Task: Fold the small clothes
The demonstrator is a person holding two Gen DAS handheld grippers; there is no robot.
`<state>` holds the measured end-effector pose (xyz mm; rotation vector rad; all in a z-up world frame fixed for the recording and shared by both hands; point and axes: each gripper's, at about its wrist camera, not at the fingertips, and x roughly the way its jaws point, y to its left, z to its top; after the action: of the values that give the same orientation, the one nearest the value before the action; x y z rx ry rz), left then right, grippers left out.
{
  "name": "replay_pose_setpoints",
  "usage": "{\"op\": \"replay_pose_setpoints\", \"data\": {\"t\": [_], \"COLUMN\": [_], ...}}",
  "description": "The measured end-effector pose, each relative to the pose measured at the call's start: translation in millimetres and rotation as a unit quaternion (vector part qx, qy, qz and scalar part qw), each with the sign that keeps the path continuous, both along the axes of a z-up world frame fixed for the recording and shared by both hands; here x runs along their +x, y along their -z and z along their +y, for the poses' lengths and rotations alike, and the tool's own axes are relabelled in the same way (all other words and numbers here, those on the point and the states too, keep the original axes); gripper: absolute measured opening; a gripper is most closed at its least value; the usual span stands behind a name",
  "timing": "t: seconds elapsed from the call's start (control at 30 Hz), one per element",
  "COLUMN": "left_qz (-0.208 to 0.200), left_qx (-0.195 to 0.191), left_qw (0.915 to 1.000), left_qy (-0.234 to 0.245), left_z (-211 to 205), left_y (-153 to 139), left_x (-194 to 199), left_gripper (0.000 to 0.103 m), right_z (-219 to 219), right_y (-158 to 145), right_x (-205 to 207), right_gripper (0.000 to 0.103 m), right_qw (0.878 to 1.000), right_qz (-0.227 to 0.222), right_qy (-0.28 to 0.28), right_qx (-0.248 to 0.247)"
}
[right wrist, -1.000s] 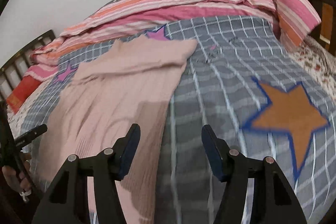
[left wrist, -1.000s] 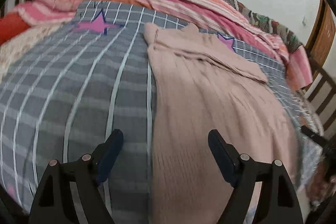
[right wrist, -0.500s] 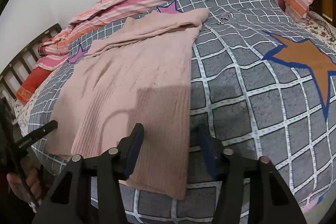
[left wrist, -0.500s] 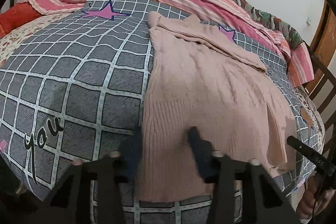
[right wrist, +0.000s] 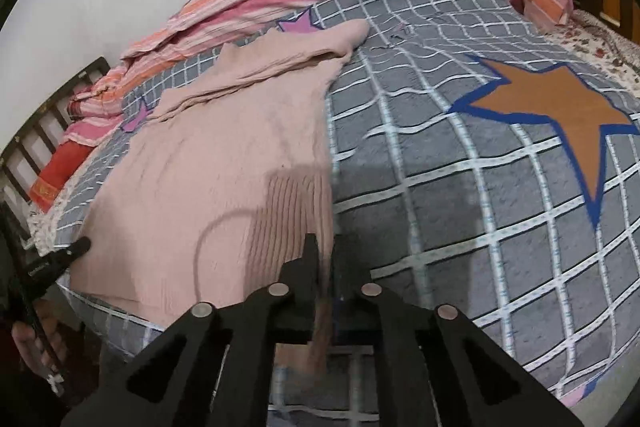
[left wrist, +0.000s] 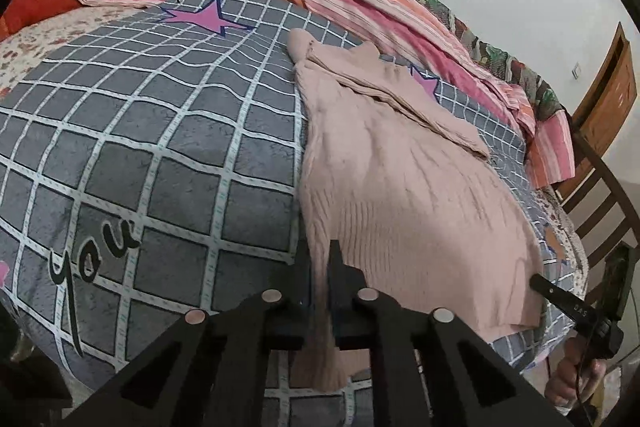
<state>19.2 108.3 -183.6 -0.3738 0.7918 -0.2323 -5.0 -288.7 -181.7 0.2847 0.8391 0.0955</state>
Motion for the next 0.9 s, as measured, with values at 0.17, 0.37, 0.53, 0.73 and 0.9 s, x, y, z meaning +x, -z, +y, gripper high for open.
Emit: {"op": "replay_pose_setpoints", "data": {"t": [0.17, 0.37, 0.53, 0.73, 0.9], "left_qz": [0.029, 0.042, 0.040, 0.029, -0.007], "left_qx": [0.005, -0.011, -0.033, -0.077, -0.119], "left_qw": [0.9995, 0.9988, 0.9986, 0.9966, 0.9929], "left_qy": [0.008, 0.025, 0.008, -0.002, 0.000], "left_z": [-4.3, -6.2, -4.1, 2.5, 15.8], "left_y": [8.2, 19.9, 22.0, 13.0, -15.0], "left_x": [6.3, -14.1, -19.7, -22.5, -32.3], "left_gripper": [0.017, 0.017, 0.017, 0.006, 0.006], "right_z": [1.6, 3.6, 3.2, 6.2, 1.7], "right_y": [0.0, 7.1, 15.4, 13.8, -16.1], "right_x": [6.0, -8.8, -16.6, -10.0, -25.7], "right_gripper": [0.033, 0.033, 0.033, 0.005, 0.005], "right_qw": [1.000, 1.000, 0.999, 0.997, 0.997], "right_qz": [-0.006, 0.013, 0.021, 0.038, -0.008], "right_qy": [-0.003, -0.017, -0.015, -0.031, -0.034], "right_qx": [0.008, 0.007, 0.025, 0.055, 0.075]}}
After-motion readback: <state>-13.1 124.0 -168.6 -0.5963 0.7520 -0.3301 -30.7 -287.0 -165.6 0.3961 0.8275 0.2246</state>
